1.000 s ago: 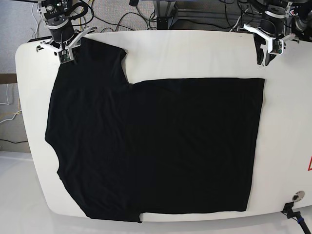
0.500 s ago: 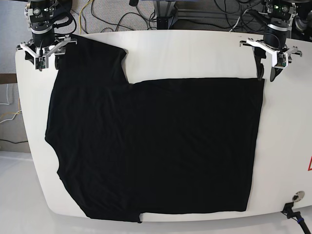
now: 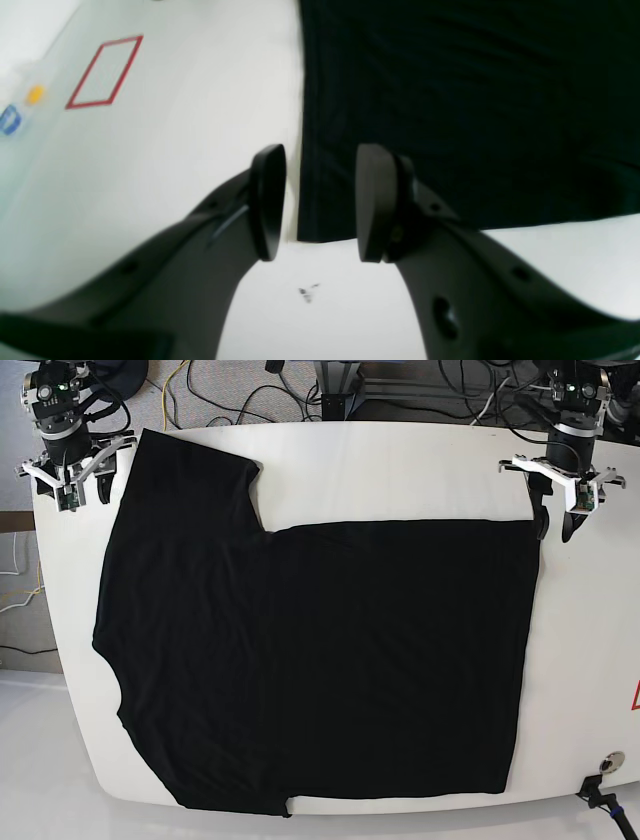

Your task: Fold the T-shirt properly

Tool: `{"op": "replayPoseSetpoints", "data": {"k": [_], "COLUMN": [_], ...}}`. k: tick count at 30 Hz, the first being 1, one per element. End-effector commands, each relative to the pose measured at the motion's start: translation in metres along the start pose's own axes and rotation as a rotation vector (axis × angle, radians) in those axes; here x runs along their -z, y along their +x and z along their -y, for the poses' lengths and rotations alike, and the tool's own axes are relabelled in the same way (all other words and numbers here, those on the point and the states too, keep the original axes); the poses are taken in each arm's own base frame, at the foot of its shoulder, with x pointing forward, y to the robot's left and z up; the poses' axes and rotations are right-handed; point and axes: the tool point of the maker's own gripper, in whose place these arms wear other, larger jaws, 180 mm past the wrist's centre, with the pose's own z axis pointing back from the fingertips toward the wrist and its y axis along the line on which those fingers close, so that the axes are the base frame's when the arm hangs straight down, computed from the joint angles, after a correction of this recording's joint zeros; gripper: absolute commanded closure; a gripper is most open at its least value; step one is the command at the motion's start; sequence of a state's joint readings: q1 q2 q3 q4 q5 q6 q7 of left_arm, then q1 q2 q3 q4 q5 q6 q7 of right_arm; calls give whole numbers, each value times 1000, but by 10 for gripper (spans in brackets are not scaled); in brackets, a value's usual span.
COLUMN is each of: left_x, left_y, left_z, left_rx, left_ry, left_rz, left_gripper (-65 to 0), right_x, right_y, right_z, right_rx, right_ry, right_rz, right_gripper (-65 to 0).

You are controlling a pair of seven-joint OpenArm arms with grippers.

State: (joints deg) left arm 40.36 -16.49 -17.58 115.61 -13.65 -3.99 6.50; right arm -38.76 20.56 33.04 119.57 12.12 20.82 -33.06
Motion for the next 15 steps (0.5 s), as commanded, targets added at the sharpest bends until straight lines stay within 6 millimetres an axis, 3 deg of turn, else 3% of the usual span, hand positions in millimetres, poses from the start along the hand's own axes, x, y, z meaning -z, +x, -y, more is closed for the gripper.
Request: {"op": "replayPoseSetpoints", "data": {"k": [1,8,15], "left_x": [3,18,21], "left_y": [8,-15,-30], "left_z": [-8,-15,-12], "left_rx": [5,-9,-13], "left_ry": [14,-7,-44], "left_rz": [32,-36,-83], "left_gripper": [-215,-215,-224], "right_x": [-2,0,-2], "right_y": [13,0,-31], "right_z": [1,-28,-91], "right_rx": [-44,-100,-136], "right_ry": [17,144,347], "right_rz": [40,-25,-141], "right_gripper": [-276,-167,-146]}}
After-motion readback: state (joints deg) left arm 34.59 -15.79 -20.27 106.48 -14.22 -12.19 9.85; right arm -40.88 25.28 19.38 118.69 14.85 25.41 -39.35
